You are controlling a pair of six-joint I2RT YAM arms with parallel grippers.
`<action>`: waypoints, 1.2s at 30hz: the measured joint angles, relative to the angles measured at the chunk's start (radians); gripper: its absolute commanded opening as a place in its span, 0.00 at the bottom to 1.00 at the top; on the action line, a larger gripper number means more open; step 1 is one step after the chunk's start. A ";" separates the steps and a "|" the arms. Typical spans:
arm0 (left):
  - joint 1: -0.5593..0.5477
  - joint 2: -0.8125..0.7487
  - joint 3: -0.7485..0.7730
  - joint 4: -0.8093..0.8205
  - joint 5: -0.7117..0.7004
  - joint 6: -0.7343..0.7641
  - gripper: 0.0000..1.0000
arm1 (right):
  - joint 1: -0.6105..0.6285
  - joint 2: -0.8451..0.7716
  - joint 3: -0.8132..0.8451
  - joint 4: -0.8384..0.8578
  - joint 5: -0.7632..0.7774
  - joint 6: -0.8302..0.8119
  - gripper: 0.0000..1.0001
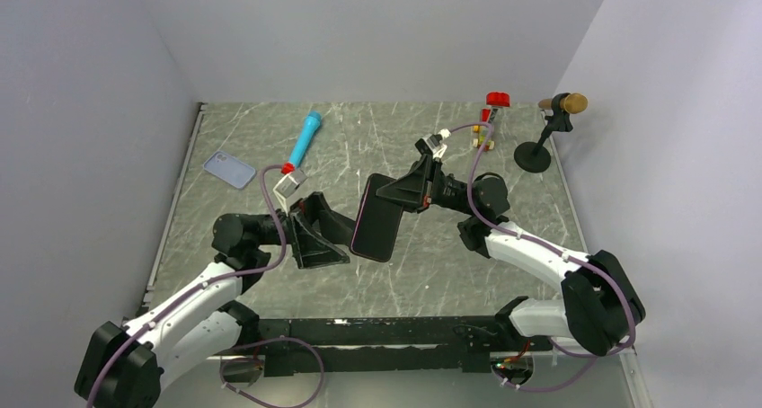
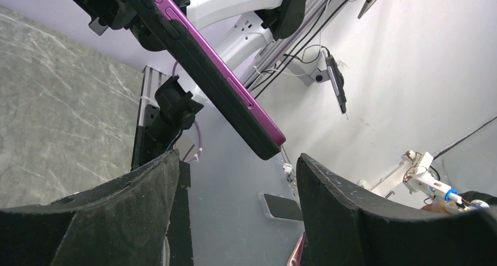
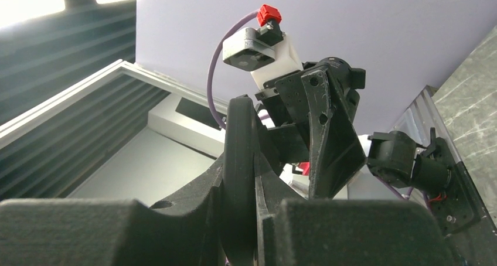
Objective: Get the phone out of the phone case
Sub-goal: Remove the phone case from the phone.
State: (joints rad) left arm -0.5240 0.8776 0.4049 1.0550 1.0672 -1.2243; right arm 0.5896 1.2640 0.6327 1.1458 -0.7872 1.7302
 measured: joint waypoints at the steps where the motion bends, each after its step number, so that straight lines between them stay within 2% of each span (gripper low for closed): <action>1: -0.002 -0.002 0.006 -0.018 -0.001 0.009 0.72 | 0.000 0.000 0.000 -0.001 0.000 -0.002 0.00; 6: -0.008 -0.002 0.033 -0.074 -0.010 0.036 0.68 | 0.000 -0.008 0.000 -0.021 0.000 -0.015 0.00; 15: -0.016 0.016 0.034 -0.072 -0.006 0.034 0.55 | 0.004 -0.011 0.000 -0.024 0.001 -0.020 0.00; 24: -0.025 0.016 0.057 -0.092 0.037 0.043 0.36 | 0.028 -0.011 0.000 -0.013 0.029 -0.011 0.00; 32: -0.030 0.014 0.071 -0.138 0.056 0.102 0.22 | 0.044 -0.007 0.000 0.076 0.061 0.027 0.00; 36: -0.029 0.016 0.114 -0.267 0.070 0.164 0.23 | 0.045 -0.016 0.000 0.057 0.090 0.016 0.00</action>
State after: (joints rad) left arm -0.5533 0.8940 0.5190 0.7883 1.1374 -1.0603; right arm 0.6346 1.2480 0.6327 1.2026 -0.6975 1.7458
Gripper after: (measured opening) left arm 0.236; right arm 0.207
